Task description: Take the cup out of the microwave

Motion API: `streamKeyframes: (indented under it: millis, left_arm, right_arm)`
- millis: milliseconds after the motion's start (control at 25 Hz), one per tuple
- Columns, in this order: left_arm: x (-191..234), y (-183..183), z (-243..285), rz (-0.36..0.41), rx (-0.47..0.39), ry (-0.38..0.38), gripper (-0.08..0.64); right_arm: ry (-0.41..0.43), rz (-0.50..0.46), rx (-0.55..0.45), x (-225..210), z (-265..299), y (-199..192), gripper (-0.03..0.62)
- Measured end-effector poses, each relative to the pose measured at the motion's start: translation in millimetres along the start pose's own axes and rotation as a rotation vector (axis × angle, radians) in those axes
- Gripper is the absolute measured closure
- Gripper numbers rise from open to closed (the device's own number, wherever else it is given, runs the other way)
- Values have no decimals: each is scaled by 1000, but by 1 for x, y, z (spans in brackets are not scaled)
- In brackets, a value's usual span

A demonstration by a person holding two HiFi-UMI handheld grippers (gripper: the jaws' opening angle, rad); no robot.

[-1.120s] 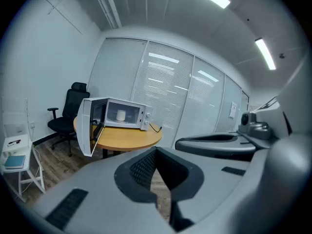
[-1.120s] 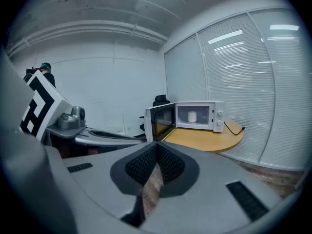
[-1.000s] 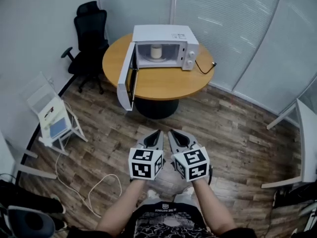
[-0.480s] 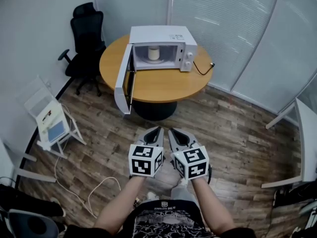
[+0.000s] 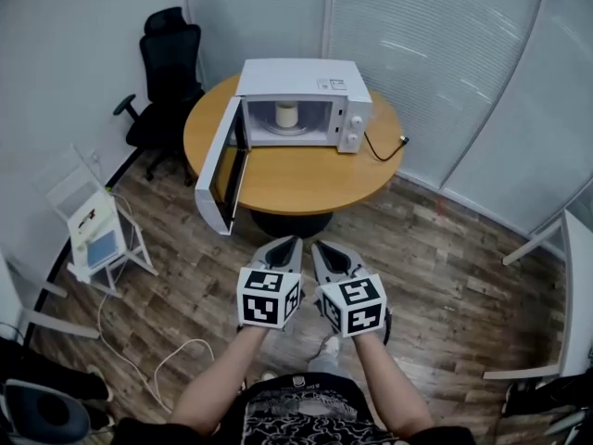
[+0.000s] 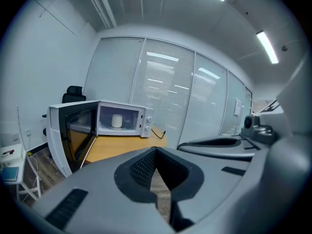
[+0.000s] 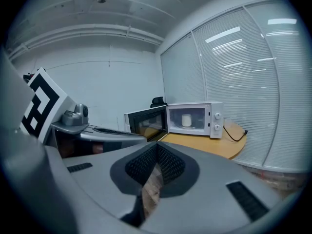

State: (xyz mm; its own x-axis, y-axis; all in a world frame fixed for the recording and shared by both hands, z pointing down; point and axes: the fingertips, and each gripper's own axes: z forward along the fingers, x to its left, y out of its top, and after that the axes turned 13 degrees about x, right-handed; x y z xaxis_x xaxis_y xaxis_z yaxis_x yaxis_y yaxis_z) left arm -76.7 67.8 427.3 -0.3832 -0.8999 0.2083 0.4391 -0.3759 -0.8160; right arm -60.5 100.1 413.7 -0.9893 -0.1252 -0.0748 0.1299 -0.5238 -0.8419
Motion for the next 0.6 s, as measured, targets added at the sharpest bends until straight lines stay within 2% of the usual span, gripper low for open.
streamKeyframes:
  millis: [600]
  left_arm:
    - [-8,50,91,-52,19,138,552]
  right_arm:
    - [129,-20,7,-103,35,26,577]
